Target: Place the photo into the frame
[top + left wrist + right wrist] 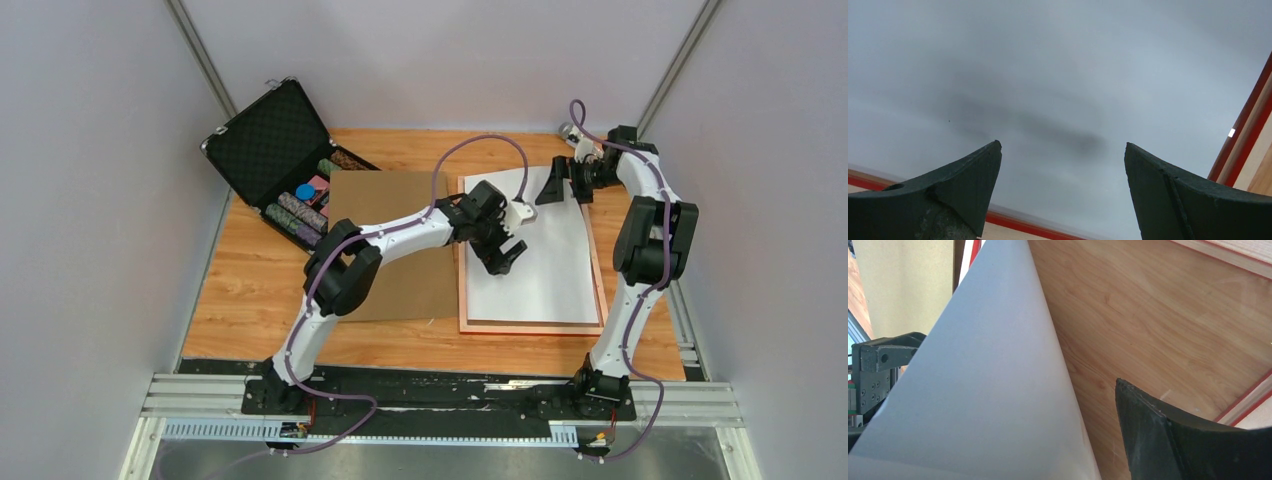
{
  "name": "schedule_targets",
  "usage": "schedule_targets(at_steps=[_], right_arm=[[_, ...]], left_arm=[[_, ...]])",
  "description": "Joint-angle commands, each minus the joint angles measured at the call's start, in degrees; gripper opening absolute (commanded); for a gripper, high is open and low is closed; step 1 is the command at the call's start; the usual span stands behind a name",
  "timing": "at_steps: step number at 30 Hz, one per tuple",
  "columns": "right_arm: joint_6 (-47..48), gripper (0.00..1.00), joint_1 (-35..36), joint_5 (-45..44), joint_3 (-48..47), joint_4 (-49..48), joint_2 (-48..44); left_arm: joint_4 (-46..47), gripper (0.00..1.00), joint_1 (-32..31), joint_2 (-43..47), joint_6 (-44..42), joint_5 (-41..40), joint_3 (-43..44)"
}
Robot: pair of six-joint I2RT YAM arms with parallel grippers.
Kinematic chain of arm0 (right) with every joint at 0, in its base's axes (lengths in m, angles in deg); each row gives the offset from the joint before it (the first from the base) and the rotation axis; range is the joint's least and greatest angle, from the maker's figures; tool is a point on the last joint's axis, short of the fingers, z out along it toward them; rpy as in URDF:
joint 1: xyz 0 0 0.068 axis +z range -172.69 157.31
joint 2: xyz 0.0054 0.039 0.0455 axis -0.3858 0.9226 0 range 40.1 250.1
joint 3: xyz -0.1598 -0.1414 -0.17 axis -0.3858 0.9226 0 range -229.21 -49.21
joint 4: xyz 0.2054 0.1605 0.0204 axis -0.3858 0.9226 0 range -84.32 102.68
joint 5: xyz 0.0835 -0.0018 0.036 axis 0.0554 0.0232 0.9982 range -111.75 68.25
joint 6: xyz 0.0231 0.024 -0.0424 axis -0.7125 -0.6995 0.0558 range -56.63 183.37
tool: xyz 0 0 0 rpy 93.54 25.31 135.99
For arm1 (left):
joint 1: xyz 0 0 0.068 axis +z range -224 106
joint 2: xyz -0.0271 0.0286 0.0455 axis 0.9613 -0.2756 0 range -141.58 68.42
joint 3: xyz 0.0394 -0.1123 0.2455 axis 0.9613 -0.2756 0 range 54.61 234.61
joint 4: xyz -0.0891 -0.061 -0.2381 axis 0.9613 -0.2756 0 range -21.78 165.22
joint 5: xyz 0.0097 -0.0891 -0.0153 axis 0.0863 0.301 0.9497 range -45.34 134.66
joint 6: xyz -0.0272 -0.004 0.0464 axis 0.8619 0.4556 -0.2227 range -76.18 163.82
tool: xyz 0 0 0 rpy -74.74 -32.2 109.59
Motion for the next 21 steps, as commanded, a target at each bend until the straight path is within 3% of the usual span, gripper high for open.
schedule_targets(at_steps=[1,21], right_arm=[[0.6,0.94,-0.3,0.8,0.0,-2.1,0.0],[0.7,0.95,-0.4,0.6,-1.0,-1.8,-1.7]], left_arm=[[2.8,1.00,-1.0,-1.5,1.9,1.1,3.9],[3.4,1.00,-1.7,-4.5,3.1,2.4,-0.7]])
